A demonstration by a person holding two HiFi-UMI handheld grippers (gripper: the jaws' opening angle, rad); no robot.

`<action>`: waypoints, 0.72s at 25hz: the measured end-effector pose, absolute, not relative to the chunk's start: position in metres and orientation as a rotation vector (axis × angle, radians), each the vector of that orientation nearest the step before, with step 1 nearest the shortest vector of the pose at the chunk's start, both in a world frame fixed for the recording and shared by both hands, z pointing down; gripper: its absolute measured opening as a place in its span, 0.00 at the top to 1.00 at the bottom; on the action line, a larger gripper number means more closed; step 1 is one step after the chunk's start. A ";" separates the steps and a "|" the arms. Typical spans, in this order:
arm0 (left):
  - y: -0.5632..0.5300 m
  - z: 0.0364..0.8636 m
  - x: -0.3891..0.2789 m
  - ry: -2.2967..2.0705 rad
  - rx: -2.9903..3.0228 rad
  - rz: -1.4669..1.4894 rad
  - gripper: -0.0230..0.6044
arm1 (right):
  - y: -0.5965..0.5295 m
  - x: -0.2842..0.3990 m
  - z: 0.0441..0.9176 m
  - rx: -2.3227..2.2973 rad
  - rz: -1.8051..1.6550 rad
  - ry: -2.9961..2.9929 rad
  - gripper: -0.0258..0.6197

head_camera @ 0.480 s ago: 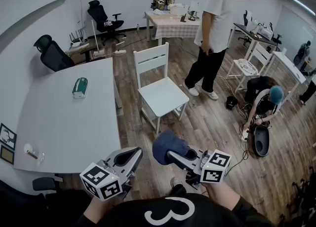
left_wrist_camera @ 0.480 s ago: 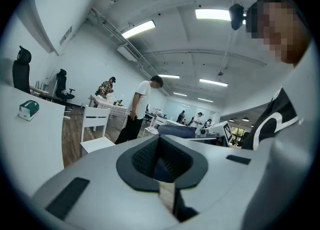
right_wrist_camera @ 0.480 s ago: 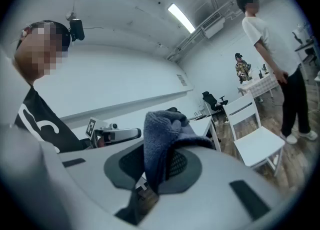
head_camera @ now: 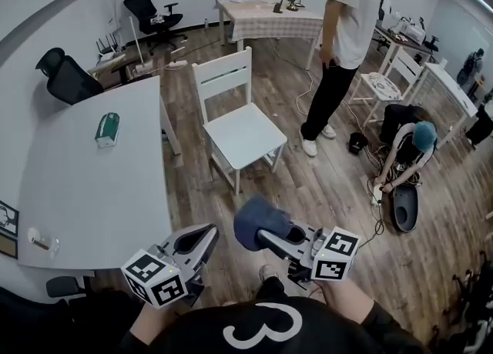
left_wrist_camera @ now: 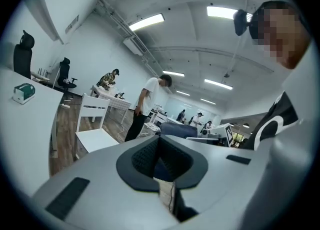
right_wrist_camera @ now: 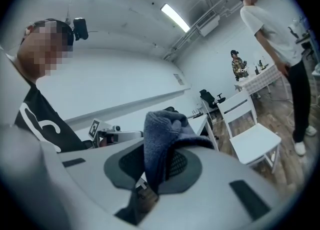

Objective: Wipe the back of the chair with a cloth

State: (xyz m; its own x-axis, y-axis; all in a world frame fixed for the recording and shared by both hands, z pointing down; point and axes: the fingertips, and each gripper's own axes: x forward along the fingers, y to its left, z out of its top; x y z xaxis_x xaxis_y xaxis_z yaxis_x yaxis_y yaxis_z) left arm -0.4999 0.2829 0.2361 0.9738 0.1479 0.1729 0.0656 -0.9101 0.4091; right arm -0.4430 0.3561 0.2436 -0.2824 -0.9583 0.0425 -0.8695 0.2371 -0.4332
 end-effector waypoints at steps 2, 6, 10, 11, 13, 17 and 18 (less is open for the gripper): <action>0.285 0.241 -0.481 0.161 2.699 0.291 0.94 | 0.357 -0.423 0.247 -1.731 -0.563 2.263 0.88; 0.289 0.244 -0.434 0.167 2.688 0.313 0.94 | 0.358 -0.376 0.246 -1.722 -0.567 2.248 0.88; 0.296 0.244 -0.376 0.187 2.697 0.315 0.94 | 0.364 -0.326 0.249 -1.716 -0.569 2.249 0.88; 0.298 0.245 -0.361 0.192 2.699 0.312 0.94 | 0.366 -0.312 0.251 -1.719 -0.571 2.251 0.88; 0.305 0.246 -0.330 0.196 2.701 0.300 0.94 | 0.375 -0.282 0.252 -1.733 -0.577 2.255 0.88; 0.314 0.236 -0.282 0.167 2.713 0.277 0.94 | 0.392 -0.229 0.245 -1.749 -0.553 2.250 0.88; 0.314 0.234 -0.274 0.160 2.712 0.268 0.94 | 0.394 -0.220 0.243 -1.755 -0.549 2.248 0.88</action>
